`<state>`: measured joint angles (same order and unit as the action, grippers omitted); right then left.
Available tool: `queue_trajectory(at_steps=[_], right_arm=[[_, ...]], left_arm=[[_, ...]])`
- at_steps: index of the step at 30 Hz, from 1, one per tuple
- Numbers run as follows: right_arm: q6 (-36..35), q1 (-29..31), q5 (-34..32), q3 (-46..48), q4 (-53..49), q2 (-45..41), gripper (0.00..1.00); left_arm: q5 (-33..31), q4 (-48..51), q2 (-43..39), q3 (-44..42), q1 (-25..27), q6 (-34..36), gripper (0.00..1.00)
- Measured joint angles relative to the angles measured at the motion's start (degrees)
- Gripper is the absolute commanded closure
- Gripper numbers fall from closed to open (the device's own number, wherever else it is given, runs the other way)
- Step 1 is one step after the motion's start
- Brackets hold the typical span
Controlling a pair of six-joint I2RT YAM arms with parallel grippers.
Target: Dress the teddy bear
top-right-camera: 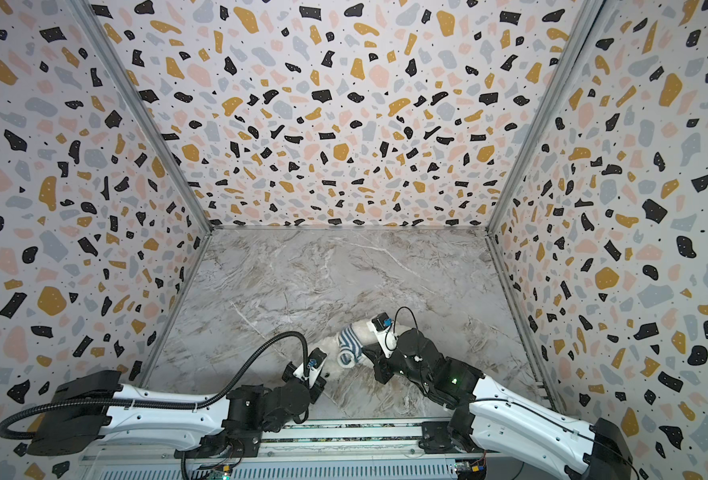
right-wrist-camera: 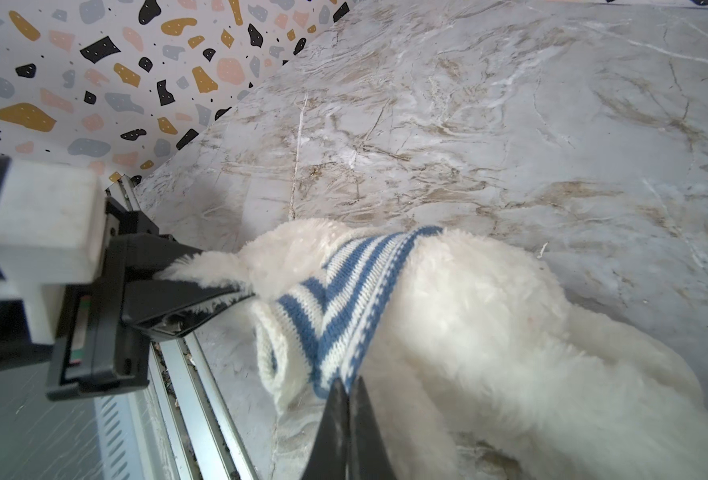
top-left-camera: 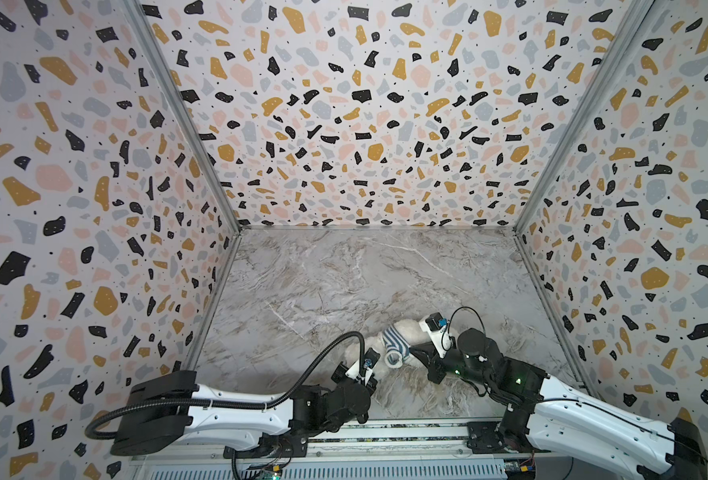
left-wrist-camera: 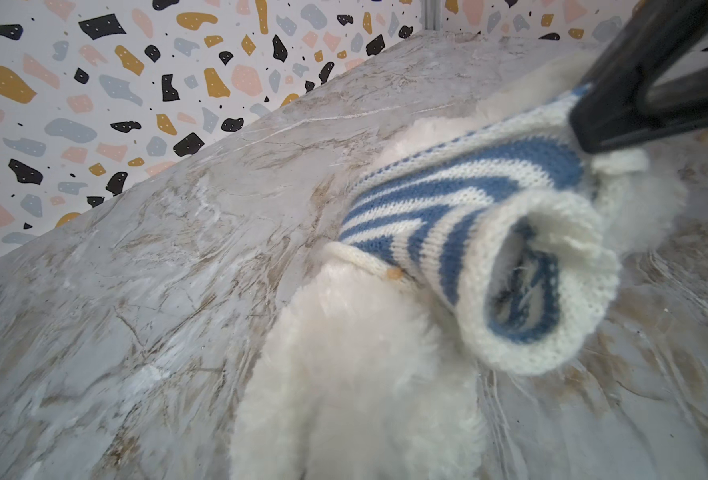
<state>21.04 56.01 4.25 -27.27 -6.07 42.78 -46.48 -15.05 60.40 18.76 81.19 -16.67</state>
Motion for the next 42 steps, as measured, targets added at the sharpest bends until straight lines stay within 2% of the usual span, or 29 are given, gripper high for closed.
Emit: queue_trajectory(at_steps=[14, 21, 27, 34, 42], right_arm=[[1.9, 0.2, -5.4, 1.0, -3.4, -1.4, 1.00], [3.1, 0.4, -10.4, 1.3, -1.9, -0.8, 1.00], [3.1, 0.5, -13.4, 2.0, 1.2, 3.5, 1.00], [2.2, -3.3, -13.4, 2.9, 4.2, 4.3, 1.00], [-1.2, -5.6, -10.9, 2.9, 7.0, 7.8, 1.00]], left_arm=[[3.9, 3.9, -11.1, -3.8, -6.1, -5.4, 1.00], [5.8, 4.7, -20.2, -6.8, -6.8, -6.8, 1.00], [6.6, 6.9, -25.7, -8.6, -7.0, -7.8, 1.00], [6.8, 8.7, -30.4, -10.1, -7.0, -9.6, 1.00], [7.1, 9.0, -30.8, -10.2, -7.2, -9.9, 1.00]])
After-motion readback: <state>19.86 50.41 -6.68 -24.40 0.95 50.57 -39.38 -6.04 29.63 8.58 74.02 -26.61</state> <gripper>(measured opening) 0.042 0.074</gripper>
